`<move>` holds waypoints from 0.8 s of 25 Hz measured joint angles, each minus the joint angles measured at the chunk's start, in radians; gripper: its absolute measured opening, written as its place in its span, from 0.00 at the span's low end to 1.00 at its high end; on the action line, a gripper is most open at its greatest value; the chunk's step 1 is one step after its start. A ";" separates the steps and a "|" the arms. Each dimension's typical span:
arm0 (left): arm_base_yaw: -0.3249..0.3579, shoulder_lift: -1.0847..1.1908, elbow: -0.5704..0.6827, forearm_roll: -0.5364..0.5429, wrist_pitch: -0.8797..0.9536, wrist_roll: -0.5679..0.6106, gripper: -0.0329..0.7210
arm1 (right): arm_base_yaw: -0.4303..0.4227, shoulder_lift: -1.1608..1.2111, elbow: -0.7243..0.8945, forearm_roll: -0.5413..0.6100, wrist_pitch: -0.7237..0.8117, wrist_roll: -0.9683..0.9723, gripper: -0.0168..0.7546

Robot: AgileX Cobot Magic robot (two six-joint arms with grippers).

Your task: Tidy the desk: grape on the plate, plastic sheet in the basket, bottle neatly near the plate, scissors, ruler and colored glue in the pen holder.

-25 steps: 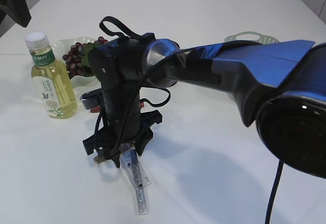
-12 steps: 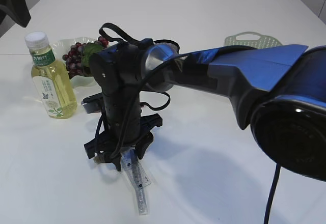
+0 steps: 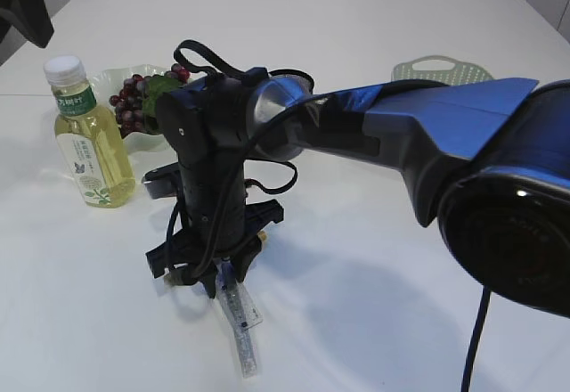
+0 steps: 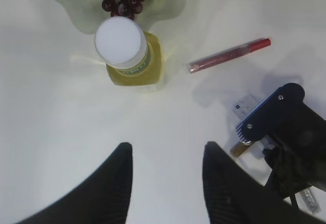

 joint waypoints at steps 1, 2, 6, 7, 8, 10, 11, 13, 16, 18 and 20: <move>0.000 0.000 0.000 0.000 0.000 0.000 0.48 | 0.000 0.000 0.000 0.004 0.000 0.000 0.41; 0.000 0.000 0.000 0.000 0.000 0.000 0.48 | 0.000 0.000 0.000 0.009 0.000 0.000 0.41; 0.000 0.000 0.000 0.000 0.000 0.000 0.48 | 0.000 0.000 0.000 0.026 0.000 0.000 0.41; 0.000 0.000 0.000 0.000 0.000 0.000 0.48 | 0.000 0.000 0.000 0.027 0.000 0.000 0.41; 0.000 0.000 0.000 0.000 0.000 0.000 0.48 | 0.000 0.000 0.000 0.028 0.000 0.000 0.41; 0.000 0.000 0.000 0.000 0.000 0.000 0.48 | 0.000 0.000 0.000 0.031 0.000 0.000 0.41; 0.000 0.000 0.000 0.000 0.000 0.000 0.48 | 0.000 0.000 0.000 0.031 0.000 0.000 0.41; 0.000 0.000 0.000 0.000 0.000 0.000 0.47 | 0.000 0.000 -0.002 0.031 0.000 0.000 0.41; 0.000 0.000 0.000 0.000 0.000 0.000 0.47 | 0.000 0.000 -0.004 0.032 0.000 0.000 0.41; 0.000 0.000 0.000 0.000 0.000 0.000 0.47 | 0.000 0.000 -0.014 0.032 0.000 0.000 0.41; 0.000 0.000 0.000 0.000 0.000 0.000 0.47 | 0.000 0.000 -0.024 0.032 0.000 0.000 0.41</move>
